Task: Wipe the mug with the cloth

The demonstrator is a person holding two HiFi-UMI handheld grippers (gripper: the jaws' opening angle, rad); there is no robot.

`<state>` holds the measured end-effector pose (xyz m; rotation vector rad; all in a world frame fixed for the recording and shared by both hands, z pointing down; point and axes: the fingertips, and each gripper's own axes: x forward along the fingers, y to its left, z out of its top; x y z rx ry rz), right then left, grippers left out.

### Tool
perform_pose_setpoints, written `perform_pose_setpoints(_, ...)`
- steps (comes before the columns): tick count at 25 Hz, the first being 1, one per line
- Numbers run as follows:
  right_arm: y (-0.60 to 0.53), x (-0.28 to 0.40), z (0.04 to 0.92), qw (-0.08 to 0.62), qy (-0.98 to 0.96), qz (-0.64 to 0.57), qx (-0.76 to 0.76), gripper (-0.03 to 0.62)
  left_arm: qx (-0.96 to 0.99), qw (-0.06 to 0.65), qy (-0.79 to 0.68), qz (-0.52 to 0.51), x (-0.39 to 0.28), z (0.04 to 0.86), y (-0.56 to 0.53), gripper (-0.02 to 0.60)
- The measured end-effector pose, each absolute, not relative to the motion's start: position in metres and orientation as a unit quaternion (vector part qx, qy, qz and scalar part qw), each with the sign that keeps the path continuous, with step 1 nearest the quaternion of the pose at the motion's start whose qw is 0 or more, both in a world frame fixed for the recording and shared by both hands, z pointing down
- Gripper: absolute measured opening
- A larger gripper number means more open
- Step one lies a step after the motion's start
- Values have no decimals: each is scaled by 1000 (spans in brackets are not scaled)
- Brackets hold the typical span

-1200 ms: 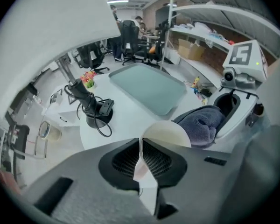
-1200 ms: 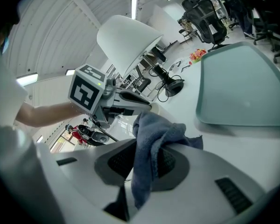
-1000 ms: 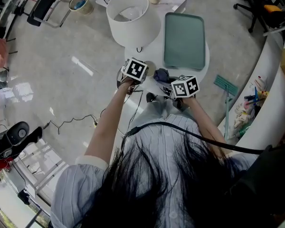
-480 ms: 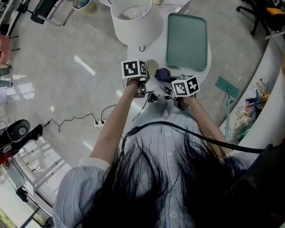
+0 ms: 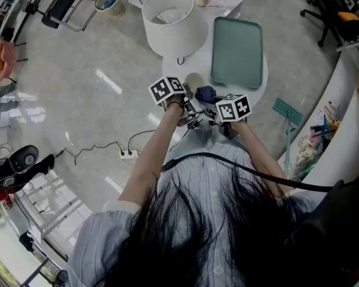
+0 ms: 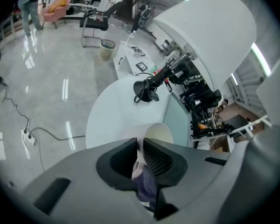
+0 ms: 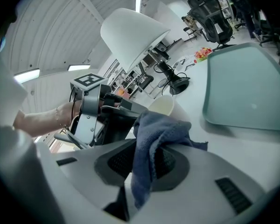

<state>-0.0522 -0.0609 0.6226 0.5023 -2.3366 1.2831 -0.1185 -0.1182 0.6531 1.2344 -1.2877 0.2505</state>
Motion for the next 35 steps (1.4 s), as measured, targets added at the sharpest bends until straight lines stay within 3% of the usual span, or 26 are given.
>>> perform_pose_setpoints(8,-60,-50,620,202,-841,469,180,83,485,657,-576,32,-111,653,-112,38)
perform_pose_setpoints(15,-68,-48,614,142,-815,529,189,83,444,702,-554,-54,-101,653,-111,40)
perform_pose_setpoints(23,-65,-47,610,128,-801,557,178,81,419,712,-555,-93,-99,653,-108,40)
perform_pose_setpoints(29,-68,-42,604,114,-797,567,176,81,429,709,-554,-87,-100,652,-112,40)
perform_pose_setpoints(35,-73,-35,594,99,-800,563,181,82,506,655,-561,-16,-103,641,-112,40)
